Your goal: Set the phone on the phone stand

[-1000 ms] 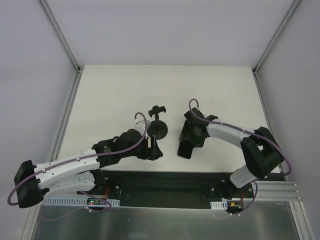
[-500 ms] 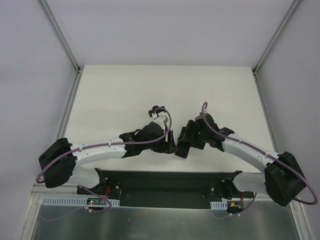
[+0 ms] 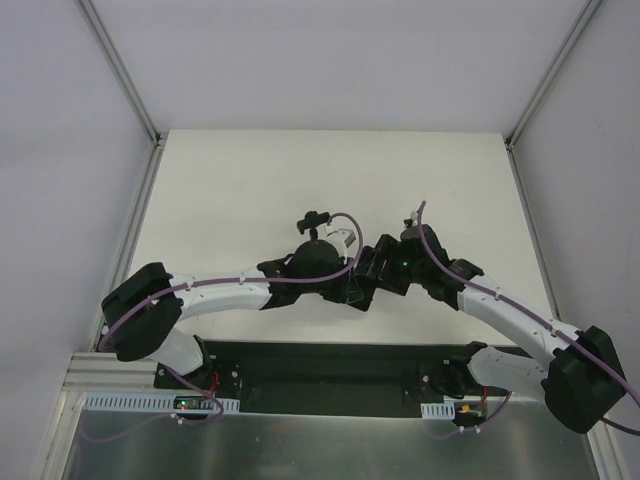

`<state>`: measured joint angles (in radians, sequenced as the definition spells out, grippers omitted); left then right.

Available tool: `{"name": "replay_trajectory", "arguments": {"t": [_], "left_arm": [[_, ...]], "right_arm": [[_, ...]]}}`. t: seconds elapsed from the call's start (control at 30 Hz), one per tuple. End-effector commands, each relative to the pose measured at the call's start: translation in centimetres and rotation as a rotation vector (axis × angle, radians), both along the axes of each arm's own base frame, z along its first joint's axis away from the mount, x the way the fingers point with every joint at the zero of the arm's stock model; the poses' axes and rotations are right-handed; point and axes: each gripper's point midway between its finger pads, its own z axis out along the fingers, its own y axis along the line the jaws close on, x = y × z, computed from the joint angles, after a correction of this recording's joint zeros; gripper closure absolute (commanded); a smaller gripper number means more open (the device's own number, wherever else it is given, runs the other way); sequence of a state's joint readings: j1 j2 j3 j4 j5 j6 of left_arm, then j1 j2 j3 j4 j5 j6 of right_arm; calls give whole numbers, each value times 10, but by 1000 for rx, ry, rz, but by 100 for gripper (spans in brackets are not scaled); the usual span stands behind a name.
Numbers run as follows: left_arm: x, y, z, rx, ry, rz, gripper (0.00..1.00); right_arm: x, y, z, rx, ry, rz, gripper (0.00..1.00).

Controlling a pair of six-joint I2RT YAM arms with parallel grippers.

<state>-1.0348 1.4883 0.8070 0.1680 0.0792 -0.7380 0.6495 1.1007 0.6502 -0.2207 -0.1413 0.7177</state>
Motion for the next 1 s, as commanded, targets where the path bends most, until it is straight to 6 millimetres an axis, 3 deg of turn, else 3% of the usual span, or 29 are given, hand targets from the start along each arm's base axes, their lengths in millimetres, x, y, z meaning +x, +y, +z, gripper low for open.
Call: {"name": "replay_trajectory", "arguments": {"t": [0.0,0.03,0.1,0.13,0.17,0.2,0.27,0.3,0.53,0.6,0.77,0.97], "left_arm": [[-5,-18,31,-121,-58,-85,96],[-7,-19,34,-128,-58,-99,100],[-10,-15,44,-147,-79,-110,100],[-13,-9,41,-143,-84,-114,100],[-14,-8,48,-167,-114,-130,100],[-18,-4,64,-206,-149,-146,100],[-31,4,72,-230,-186,-218,100],[-37,11,86,-250,-212,-241,100],[-77,52,130,-329,-285,-410,100],[-88,61,144,-370,-305,-447,100],[-92,69,158,-400,-316,-425,100],[-75,75,178,-435,-375,-294,100]], "right_arm": [[-3,16,33,122,-65,65,99],[-1,19,39,138,-102,93,98],[-3,24,52,157,-153,158,78],[-5,23,53,126,-198,216,37],[-7,23,56,114,-225,252,17],[-11,19,56,83,-223,282,5],[-14,12,60,27,-294,357,4],[-19,10,60,17,-303,395,4],[-50,4,114,58,-688,670,3],[-61,4,118,75,-764,741,4],[-92,12,135,213,-788,879,3],[-90,30,161,425,-852,792,1]]}}
